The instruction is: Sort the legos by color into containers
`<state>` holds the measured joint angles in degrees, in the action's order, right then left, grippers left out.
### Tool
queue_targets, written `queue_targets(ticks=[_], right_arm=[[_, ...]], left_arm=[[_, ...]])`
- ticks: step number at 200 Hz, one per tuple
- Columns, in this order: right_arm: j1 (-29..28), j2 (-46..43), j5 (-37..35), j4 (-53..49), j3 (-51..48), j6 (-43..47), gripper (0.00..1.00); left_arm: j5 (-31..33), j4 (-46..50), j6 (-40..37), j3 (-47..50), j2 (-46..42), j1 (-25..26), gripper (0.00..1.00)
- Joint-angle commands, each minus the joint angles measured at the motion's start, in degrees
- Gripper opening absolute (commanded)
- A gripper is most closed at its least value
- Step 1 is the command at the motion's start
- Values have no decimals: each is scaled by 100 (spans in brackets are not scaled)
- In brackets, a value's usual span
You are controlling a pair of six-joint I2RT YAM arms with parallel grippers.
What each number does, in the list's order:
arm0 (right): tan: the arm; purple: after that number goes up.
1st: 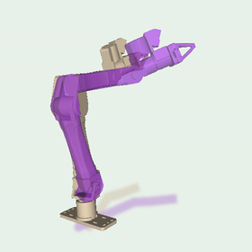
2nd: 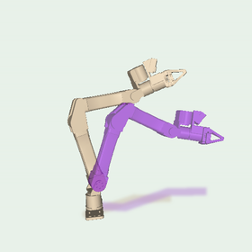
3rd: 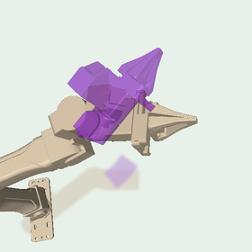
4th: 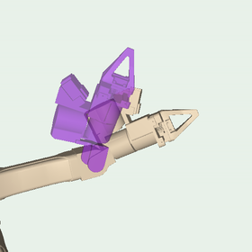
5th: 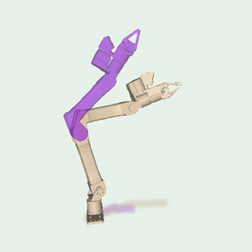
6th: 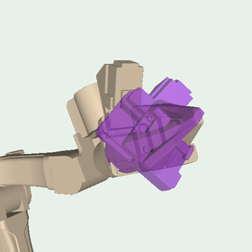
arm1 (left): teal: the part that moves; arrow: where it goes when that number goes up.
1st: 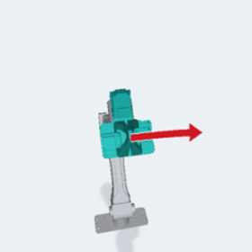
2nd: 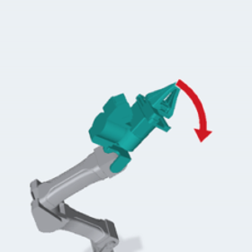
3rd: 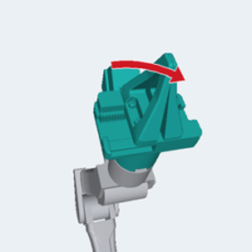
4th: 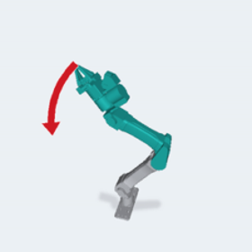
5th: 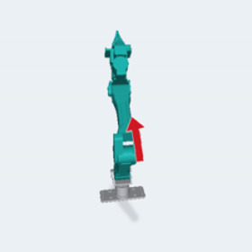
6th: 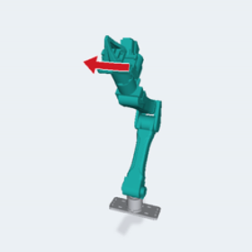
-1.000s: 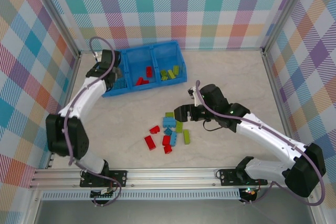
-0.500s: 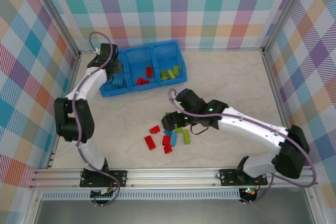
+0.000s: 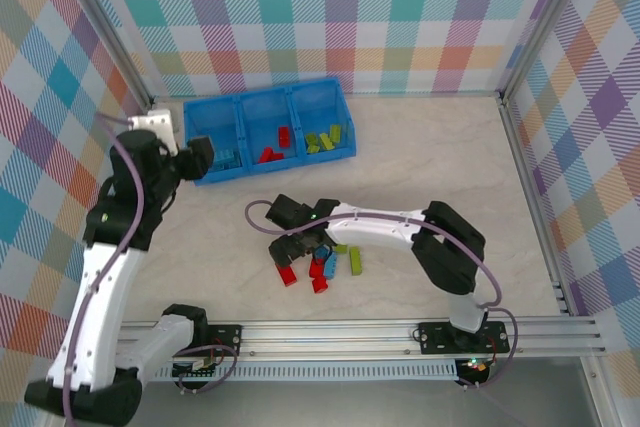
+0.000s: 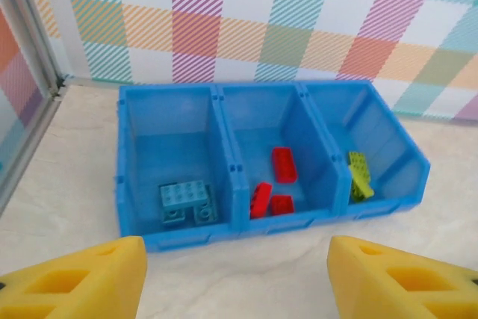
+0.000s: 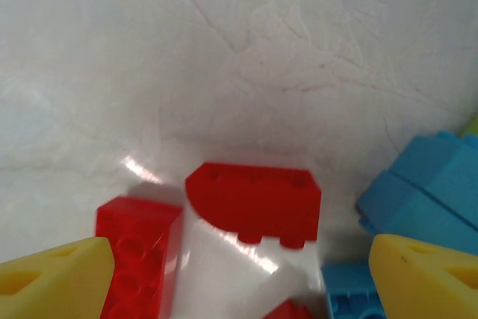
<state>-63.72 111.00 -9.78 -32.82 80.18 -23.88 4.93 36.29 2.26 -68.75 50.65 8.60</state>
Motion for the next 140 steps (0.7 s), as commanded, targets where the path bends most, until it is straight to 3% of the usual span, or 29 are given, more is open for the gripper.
queue_targets(ticks=[1,34,90,113,140], right_arm=[[27,176,-157,-24,287,33,86],[61,507,-81,-25,430,-25,61],[71,789,-33,-147,542,-186,55],[88,809,-24,-181,547,-227,45],[170,615,-56,-148,472,-266,43]], left_arm=[[-209,402,-997,447,-427,23,67],[-1090,229,-1670,1130,-1033,19,74],[-1793,289,-2714,1448,-1422,21,93],[-2337,138,-3096,1702,-1716,19,96],[-2681,185,-3400,1915,-1947,23,99]])
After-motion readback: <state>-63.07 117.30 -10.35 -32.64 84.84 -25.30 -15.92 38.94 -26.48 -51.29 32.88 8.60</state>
